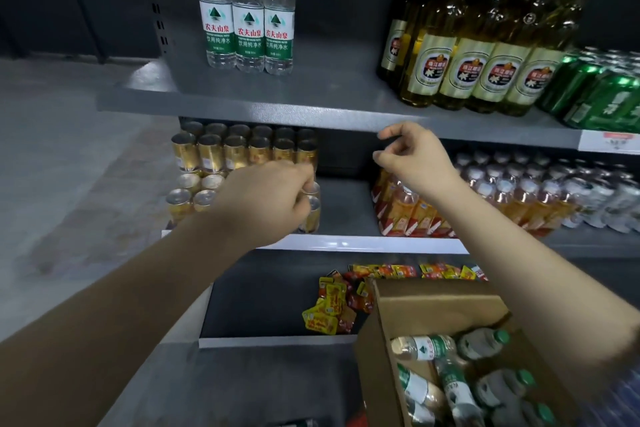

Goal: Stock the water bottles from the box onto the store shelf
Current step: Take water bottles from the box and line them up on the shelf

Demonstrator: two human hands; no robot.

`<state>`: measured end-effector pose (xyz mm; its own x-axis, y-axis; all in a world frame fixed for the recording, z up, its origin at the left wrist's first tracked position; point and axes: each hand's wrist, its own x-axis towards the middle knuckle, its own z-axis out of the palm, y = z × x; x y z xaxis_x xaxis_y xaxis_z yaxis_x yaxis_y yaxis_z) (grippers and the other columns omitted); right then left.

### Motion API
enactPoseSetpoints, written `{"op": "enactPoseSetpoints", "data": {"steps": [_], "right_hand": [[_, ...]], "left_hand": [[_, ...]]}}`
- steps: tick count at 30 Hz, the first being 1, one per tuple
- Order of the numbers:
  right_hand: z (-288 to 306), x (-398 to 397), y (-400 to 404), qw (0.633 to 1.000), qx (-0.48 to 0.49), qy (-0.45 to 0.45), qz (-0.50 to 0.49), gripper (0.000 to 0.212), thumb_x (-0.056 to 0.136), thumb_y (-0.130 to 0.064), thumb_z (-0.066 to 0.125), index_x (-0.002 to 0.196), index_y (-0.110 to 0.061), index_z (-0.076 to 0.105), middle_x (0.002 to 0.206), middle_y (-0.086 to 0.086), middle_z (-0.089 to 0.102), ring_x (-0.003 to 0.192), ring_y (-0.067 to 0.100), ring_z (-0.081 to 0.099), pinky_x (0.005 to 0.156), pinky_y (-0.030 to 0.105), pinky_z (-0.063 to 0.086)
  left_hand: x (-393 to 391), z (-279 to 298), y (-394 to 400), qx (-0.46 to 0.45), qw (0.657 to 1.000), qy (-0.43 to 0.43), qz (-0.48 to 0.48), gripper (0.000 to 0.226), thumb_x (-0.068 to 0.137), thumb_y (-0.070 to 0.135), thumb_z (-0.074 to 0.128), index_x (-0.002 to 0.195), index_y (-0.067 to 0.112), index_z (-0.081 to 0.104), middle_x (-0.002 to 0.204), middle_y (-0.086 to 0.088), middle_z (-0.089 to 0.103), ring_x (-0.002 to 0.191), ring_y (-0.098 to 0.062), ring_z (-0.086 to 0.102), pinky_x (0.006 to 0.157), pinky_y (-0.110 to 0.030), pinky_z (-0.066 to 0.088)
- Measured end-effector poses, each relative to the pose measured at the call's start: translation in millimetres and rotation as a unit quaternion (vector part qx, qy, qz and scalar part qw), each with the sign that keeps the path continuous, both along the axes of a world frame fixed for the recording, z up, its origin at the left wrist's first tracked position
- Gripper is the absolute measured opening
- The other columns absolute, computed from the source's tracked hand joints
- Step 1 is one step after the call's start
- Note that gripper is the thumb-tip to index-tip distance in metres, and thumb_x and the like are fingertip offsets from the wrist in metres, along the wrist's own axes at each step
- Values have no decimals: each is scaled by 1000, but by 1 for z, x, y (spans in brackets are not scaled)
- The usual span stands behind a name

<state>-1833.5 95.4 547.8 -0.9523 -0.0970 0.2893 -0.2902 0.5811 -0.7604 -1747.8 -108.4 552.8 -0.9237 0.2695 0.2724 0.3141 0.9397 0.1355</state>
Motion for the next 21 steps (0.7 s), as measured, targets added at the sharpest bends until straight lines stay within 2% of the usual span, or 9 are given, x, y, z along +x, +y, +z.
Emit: {"op": "enactPoseSetpoints", "data": {"steps": [3, 8, 11, 14, 18, 21], "right_hand": [[-9, 21, 17, 1000, 0, -9, -11, 20, 80, -10, 64, 95, -18, 53, 63, -5, 54, 51, 2, 51, 58, 22, 42], [-20, 52, 55, 999, 24, -33, -29, 19, 81, -11, 62, 96, -19, 53, 72, 0, 57, 59, 7, 50, 57, 20, 39], [-26, 69, 81, 998, 24, -51, -42, 20, 81, -8, 60, 98, -16, 53, 72, 0, 55, 57, 8, 46, 53, 18, 36], [-34, 81, 107, 997, 20, -57, -56, 19, 80, -7, 60, 96, -15, 53, 67, -4, 52, 58, 8, 46, 57, 23, 36], [-44, 93, 145, 995, 38, -71, -63, 18, 82, -10, 60, 97, -17, 52, 71, -1, 55, 62, 11, 48, 58, 25, 38], [-52, 97, 177, 993, 44, -84, -66, 18, 82, -9, 60, 98, -14, 53, 77, 6, 58, 65, 14, 50, 60, 26, 39]], "left_hand": [[16, -7, 14, 5, 1000, -14, -7, 11, 90, 25, 41, 96, 22, 50, 97, 8, 56, 85, -17, 49, 62, -29, 31], [35, -17, 41, 0, 1000, -19, -23, 5, 91, 25, 41, 91, 24, 46, 80, 8, 47, 82, -19, 51, 59, -28, 33], [43, -22, 61, -4, 999, -29, -41, 13, 91, 26, 42, 100, 22, 50, 97, 5, 58, 88, -19, 55, 66, -30, 40], [48, -25, 86, -20, 998, -33, -51, 14, 92, 28, 42, 102, 22, 50, 105, 3, 60, 93, -19, 54, 70, -33, 42], [52, -30, 122, -35, 996, -51, -57, 23, 94, 28, 40, 114, 22, 50, 111, 3, 58, 88, -14, 49, 62, -27, 33], [51, -36, 151, -38, 996, -57, -64, 23, 94, 27, 41, 114, 21, 50, 109, 1, 59, 88, -16, 51, 58, -28, 32]]}}
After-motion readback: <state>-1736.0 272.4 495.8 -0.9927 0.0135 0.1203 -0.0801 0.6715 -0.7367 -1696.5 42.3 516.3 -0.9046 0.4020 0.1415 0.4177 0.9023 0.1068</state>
